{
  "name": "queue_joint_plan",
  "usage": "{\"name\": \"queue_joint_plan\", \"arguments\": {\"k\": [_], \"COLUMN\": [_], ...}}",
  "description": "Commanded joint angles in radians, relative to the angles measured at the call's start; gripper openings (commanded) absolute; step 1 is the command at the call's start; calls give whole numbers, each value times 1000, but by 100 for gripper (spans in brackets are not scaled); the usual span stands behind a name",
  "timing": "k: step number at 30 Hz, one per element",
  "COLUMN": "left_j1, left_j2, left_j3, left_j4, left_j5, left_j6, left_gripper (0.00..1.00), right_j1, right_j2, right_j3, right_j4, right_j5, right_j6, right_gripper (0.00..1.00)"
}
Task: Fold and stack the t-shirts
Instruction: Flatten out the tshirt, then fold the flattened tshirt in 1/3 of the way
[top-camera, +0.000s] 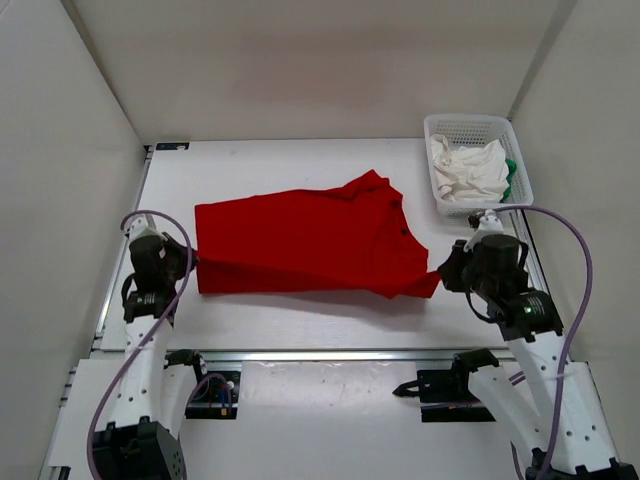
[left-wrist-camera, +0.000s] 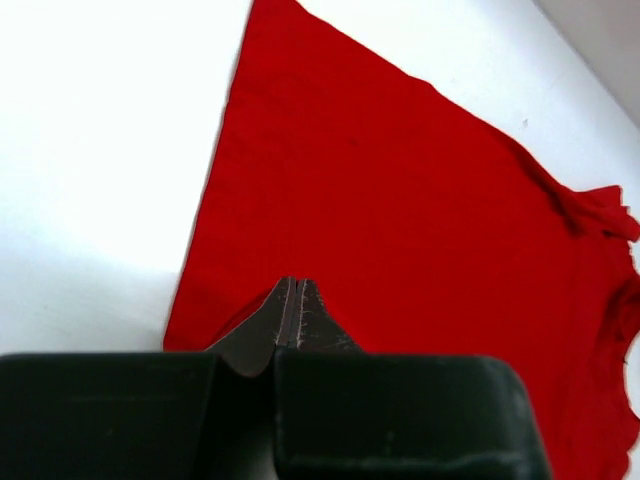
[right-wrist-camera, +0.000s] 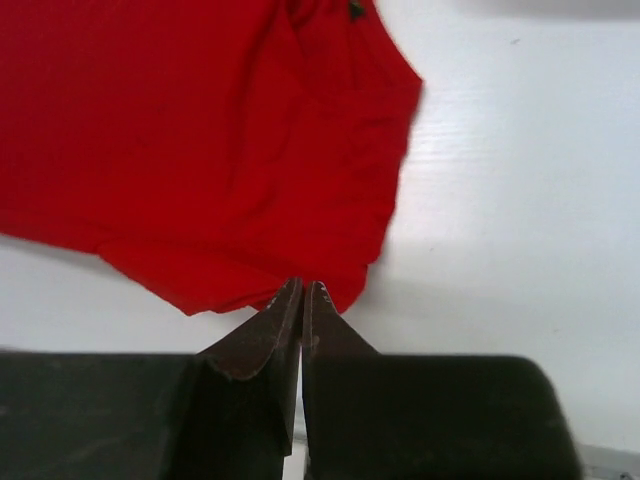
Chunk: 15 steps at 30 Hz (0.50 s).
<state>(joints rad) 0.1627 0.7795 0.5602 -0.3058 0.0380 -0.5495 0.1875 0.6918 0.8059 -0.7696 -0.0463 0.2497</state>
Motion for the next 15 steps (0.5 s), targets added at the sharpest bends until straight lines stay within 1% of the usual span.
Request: {"name": "queue_joint_plan", "arguments": {"k": [1,4,7,9,12,15], "left_j1": [-12,-11,11,8,-6,23], "left_j2": [-68,-109,-97,-76,-31,33], "left_j3": [-63,-118,-150,-160,-158,-157], "left_j4": [-48,-44,-41,-32,13,31], "left_j5": [-27,-7,20,28,39,83], "left_j6": [37,36,45,42,25,19], "left_gripper": [0,0,0,0,0,0], "right_j1": [52,104,107,72,-29,-56], "right_j2": [-34,-31,-12,3,70,150], "right_j3": [19,4,6,1,-60,-114], "right_j4": [-125,-143,-142,-106,-24,56], "right_j5": [-50,-26,-35,-52,-138,-167], "right_j6": [62,98,96,74,31,36], "right_gripper": [0,0,0,0,0,0]}}
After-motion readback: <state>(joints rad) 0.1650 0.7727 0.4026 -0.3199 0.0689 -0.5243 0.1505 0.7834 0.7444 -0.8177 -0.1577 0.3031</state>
